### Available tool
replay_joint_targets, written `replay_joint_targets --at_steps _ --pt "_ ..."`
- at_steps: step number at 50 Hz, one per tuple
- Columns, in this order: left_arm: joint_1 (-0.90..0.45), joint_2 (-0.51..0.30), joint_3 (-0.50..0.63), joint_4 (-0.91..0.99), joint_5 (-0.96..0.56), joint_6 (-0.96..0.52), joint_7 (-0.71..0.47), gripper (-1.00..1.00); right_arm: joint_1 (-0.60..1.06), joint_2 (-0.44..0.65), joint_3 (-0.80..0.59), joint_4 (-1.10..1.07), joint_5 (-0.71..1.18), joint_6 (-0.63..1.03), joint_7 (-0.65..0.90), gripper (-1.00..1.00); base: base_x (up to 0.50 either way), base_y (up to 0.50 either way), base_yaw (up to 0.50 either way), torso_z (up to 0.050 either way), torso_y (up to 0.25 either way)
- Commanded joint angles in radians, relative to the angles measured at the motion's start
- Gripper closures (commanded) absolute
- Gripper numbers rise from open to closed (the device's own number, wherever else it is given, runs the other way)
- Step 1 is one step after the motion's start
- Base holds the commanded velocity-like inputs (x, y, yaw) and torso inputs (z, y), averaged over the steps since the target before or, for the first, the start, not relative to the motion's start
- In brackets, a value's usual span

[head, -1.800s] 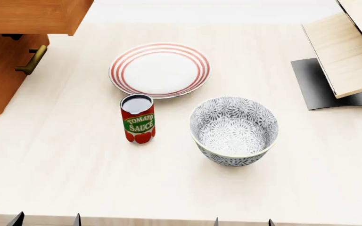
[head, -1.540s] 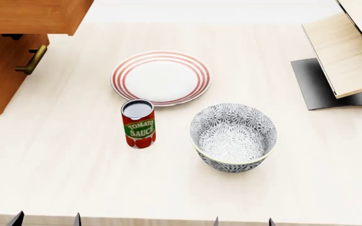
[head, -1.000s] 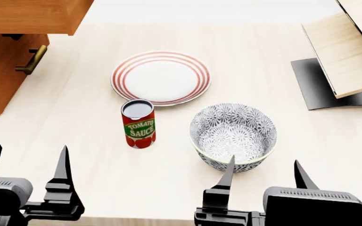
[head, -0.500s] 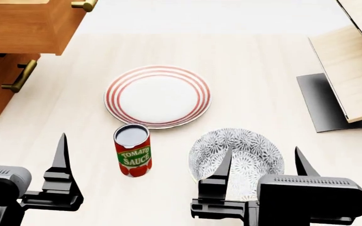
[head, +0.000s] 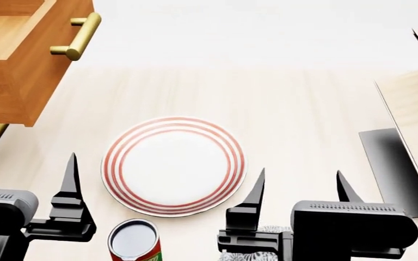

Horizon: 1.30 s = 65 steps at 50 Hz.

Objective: Close the top drawer of the cabinet.

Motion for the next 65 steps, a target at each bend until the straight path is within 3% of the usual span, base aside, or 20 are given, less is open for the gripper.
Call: replay_joint_targets --at_steps 1,13,16,22,29,34,35,39,40,41,51,65 --pt "-0.001 -0.005 0.001 -0.003 -0.016 0.000 -0.009 -1.00 -0.017 -0.001 0.011 0.013 0.046 -0.050 -0.029 -1.00 0.00 0.00 0.00 0.000 0.000" --pt "0.010 0.012 0.040 -0.051 -0.038 0.009 -0.008 -1.00 -0.011 0.002 -0.013 0.049 0.034 -0.056 -0.011 -1.00 0.00 0.00 0.00 0.000 0.000" --pt "0.003 0.039 0.132 -0.159 -0.010 0.058 -0.003 -1.00 -0.009 0.004 -0.021 0.052 0.028 -0.054 -0.005 -1.00 0.00 0.00 0.00 0.000 0.000" --pt "-0.062 0.065 0.194 -0.229 0.016 0.089 -0.017 -1.00 -0.023 0.017 -0.022 0.046 0.028 -0.069 -0.005 -1.00 0.00 0.00 0.00 0.000 0.000" --pt "-0.266 0.073 0.161 -0.309 -0.005 0.029 -0.012 -1.00 -0.038 0.024 -0.028 0.074 0.024 -0.105 -0.007 -1.00 0.00 0.00 0.00 0.000 0.000" --pt "-0.394 0.070 0.156 -0.453 0.000 0.059 0.002 -1.00 -0.034 0.022 -0.047 0.091 0.016 -0.115 -0.003 -1.00 0.00 0.00 0.00 0.000 0.000" --pt "-0.477 0.079 0.135 -0.560 -0.004 0.078 0.007 -1.00 -0.040 0.021 -0.065 0.095 0.006 -0.124 -0.001 -1.00 0.00 0.00 0.00 0.000 0.000" --pt "-0.542 0.081 0.110 -0.634 -0.051 0.069 0.039 -1.00 -0.045 0.020 -0.077 0.103 0.000 -0.135 0.001 -1.00 0.00 0.00 0.00 0.000 0.000" --pt "-0.671 -0.003 0.022 -0.784 -0.015 0.148 0.012 -1.00 -0.037 -0.002 -0.140 0.132 -0.032 -0.133 0.015 -1.00 0.00 0.00 0.00 0.000 0.000" --pt "-0.677 -0.004 0.021 -0.886 -0.015 0.158 0.013 -1.00 -0.036 -0.002 -0.142 0.134 -0.031 -0.134 0.016 -1.00 0.00 0.00 0.00 0.000 0.000" --pt "-0.672 -0.022 0.011 -0.906 -0.015 0.176 0.001 -1.00 -0.043 0.003 -0.153 0.135 -0.027 -0.137 0.022 -1.00 0.00 0.00 0.00 0.000 0.000" --pt "-0.731 -0.065 -0.061 -1.087 0.005 0.247 -0.071 -1.00 -0.039 0.006 -0.163 0.141 -0.021 -0.140 0.031 -1.00 0.00 0.00 0.00 0.000 0.000"
